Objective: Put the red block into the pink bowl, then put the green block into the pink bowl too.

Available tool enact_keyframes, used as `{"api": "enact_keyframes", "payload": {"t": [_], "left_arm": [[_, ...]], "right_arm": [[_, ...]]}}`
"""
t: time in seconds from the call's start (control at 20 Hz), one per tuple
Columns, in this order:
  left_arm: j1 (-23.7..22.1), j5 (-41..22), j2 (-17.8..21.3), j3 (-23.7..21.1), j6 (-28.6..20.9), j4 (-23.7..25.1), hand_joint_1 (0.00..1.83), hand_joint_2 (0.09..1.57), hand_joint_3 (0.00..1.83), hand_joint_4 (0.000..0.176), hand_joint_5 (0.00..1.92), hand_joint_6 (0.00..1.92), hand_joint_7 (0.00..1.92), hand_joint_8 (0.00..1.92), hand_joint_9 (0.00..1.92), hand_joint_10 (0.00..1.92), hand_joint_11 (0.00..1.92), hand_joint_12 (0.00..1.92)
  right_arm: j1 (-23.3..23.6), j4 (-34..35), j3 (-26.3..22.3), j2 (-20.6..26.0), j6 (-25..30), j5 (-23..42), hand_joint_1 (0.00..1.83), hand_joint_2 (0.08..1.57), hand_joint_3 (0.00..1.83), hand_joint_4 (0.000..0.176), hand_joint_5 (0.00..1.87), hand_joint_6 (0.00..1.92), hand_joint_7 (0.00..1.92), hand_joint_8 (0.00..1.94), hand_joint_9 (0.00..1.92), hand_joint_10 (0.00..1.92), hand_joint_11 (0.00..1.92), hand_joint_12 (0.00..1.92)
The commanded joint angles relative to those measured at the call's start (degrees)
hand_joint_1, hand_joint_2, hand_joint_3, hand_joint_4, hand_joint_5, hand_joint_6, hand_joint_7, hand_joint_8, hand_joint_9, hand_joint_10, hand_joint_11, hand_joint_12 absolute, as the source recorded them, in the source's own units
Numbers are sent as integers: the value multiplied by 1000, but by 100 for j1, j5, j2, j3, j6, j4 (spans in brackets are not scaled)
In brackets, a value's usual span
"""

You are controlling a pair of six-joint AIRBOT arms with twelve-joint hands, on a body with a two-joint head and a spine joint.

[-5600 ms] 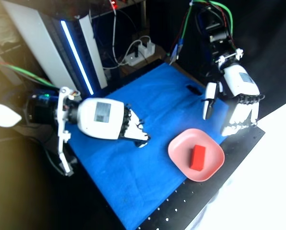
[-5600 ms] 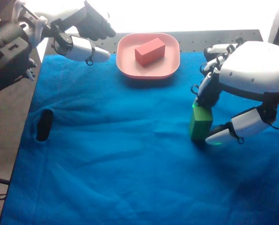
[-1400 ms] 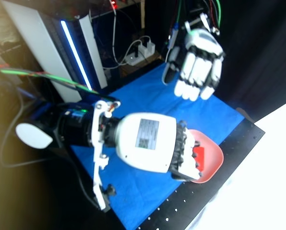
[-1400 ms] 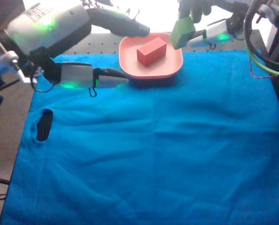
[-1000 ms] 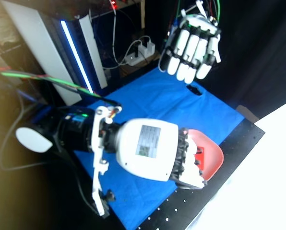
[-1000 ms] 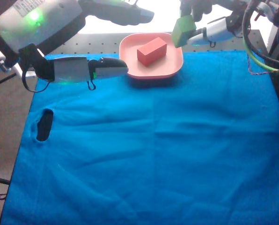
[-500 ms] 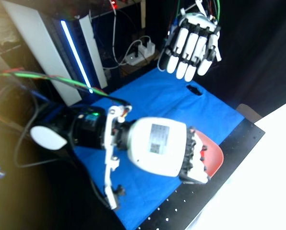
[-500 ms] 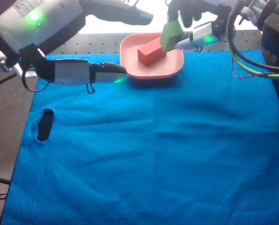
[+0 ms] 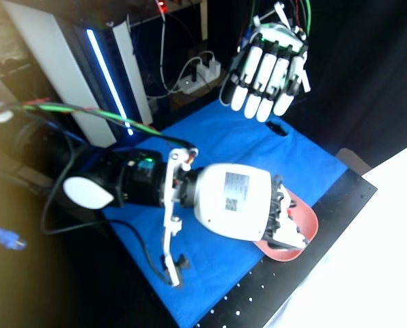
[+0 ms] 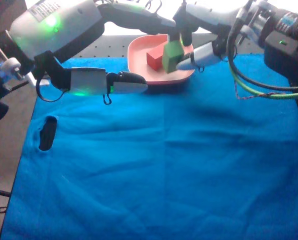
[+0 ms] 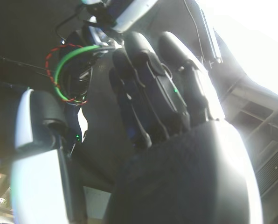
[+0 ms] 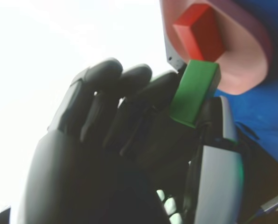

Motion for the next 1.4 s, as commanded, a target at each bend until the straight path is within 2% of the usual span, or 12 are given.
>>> {"api": "enact_keyframes", "payload": {"t": [0.0,0.05,0.15,0.25,0.3,0.4,0.65,0.75,0.9,0.95,1.25,1.35], "left_arm": [[-86,-604,-27,20,2,-161,953,1000,3,0,762,3,857,5,858,16,259,1202],[-86,-588,-33,22,2,-155,938,1006,4,0,759,2,849,1,850,13,271,1208],[-86,-581,-37,27,2,-150,922,1019,4,0,729,2,837,0,843,10,291,1157],[-86,-581,-38,32,2,-150,898,1010,0,0,748,12,857,9,869,21,351,1162],[-86,-569,-44,37,2,-150,906,1010,0,0,746,10,857,9,861,18,330,1153],[-87,-564,-60,50,1,-150,929,1005,0,0,748,9,852,6,852,14,294,1166],[-87,-548,-77,69,0,-152,887,996,0,0,754,8,870,10,868,22,249,1199],[-87,-537,-87,77,0,-152,892,1006,3,0,742,3,868,8,859,18,226,1192],[-85,-509,-90,100,-1,-170,922,991,0,0,756,8,878,11,862,19,219,1185],[-85,-484,-96,118,-1,-197,913,989,0,0,754,7,883,13,868,21,211,1185],[64,-465,-50,229,170,-760,918,1010,3,0,680,0,802,0,744,0,15,1104],[87,-467,33,233,207,-906,941,1022,3,0,647,1,788,2,797,25,136,1109]], "right_arm": [[50,122,54,0,-13,692,1020,1130,0,112,956,1016,1044,652,597,1381,169,1917],[29,117,62,-15,-13,678,1025,1127,0,105,964,1004,1054,662,590,1446,159,1920],[16,116,74,-28,-13,666,997,1128,0,168,953,1017,1061,570,586,1399,218,1913],[14,118,84,-29,-13,654,969,1150,0,176,899,1099,1078,445,610,1305,260,1870],[14,118,88,-29,-13,648,833,1124,0,0,913,493,1047,370,569,1221,218,1828],[14,119,95,-29,-13,638,785,1108,0,0,967,52,1068,160,613,1024,289,1746],[14,120,98,-28,-13,622,761,1088,0,0,874,0,1022,7,781,578,372,1515],[11,120,95,-28,-13,618,775,1088,0,0,867,0,1020,3,763,558,283,1517],[9,120,57,-26,-11,618,873,1053,0,0,911,1,1075,6,689,931,319,1675],[9,120,15,-26,-11,618,885,1056,0,0,894,0,1019,1,647,750,232,1568],[68,132,-393,430,30,627,856,972,0,0,742,0,1025,0,721,681,325,1536],[185,131,-556,653,29,628,810,894,0,0,556,0,841,0,652,565,218,1435]]}}
